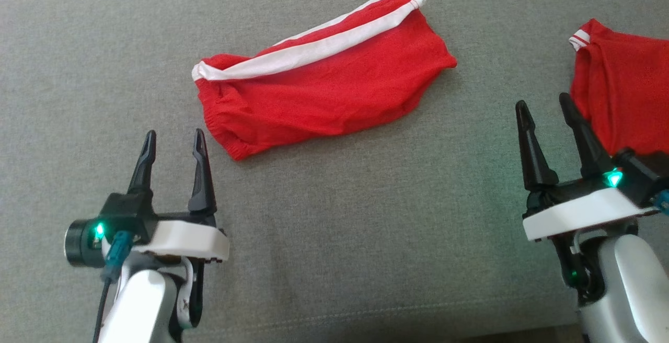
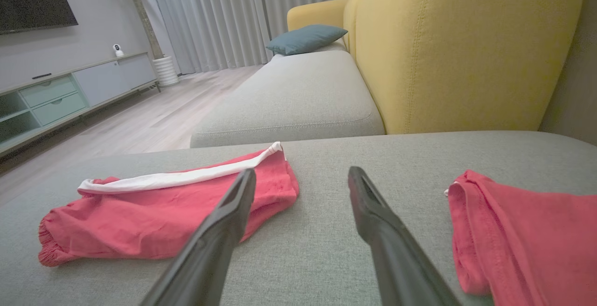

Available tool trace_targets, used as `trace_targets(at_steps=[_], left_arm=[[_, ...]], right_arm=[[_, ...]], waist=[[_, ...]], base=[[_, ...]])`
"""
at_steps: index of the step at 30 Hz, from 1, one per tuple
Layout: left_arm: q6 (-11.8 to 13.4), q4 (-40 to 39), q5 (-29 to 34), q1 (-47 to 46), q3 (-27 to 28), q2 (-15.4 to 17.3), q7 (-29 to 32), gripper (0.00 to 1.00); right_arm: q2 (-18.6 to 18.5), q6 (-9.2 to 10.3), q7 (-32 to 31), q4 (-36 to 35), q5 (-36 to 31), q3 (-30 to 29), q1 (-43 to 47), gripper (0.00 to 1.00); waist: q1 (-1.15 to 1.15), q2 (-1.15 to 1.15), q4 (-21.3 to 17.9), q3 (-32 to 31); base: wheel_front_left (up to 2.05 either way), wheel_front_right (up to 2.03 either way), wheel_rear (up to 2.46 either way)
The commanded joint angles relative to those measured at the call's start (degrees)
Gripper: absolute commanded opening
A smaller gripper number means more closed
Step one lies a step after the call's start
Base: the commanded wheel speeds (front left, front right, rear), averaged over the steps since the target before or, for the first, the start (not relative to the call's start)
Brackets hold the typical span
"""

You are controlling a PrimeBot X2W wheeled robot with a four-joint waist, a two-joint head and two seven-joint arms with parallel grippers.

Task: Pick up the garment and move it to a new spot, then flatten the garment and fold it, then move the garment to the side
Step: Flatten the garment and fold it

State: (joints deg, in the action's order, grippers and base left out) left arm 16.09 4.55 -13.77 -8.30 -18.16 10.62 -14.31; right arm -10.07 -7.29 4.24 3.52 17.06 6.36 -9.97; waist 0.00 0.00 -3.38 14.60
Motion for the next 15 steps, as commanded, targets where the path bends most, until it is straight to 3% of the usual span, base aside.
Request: trace_targets(at_steps=[1,9,15], left_arm=[[0.0,-2.1,0.5,-1.2,2.1,0.7,-0.7,1.00],[-0.4,-2.2,1.4,-2.3,2.6,0.2,-0.7,1.00],[-0.9,-2.7,2.2,-4.5,2.6,-0.6,-0.7,1.00]], right_arm=[[-0.2,-0.20,-0.1,-2.3,-0.4,0.6,-0.2,1.00],[-0.5,-0.20,-1.7,-3.4,-1.1,0.0,-0.6,1.00],[-2.3,-0.20,-4.9,-0.2,-0.4,2.3,-7.2,1.00]], waist=[[0.00,0.00,0.0,0.0],[0.00,0.00,0.6,1.1],[0.00,0.00,1.6,4.1]], base=[[0.00,0.00,0.00],[0.00,0.00,0.00],[0.00,0.00,0.00]])
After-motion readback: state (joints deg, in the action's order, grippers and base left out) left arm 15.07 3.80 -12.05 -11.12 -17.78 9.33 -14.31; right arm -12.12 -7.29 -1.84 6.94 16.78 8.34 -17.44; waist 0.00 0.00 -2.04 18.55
